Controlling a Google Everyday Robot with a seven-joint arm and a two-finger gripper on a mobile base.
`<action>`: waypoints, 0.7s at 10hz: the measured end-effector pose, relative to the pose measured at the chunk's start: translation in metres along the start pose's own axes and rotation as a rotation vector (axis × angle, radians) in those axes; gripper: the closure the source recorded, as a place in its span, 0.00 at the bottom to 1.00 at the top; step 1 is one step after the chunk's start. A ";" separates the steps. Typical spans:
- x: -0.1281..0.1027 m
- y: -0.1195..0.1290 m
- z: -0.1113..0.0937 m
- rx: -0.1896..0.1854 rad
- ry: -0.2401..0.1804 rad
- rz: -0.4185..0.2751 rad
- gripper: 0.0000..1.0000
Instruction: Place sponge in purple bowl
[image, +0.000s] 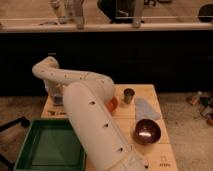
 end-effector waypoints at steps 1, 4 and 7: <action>-0.007 0.002 -0.009 0.003 0.018 -0.001 1.00; -0.021 0.011 -0.029 0.006 0.062 0.014 1.00; -0.029 0.019 -0.041 0.003 0.093 0.034 1.00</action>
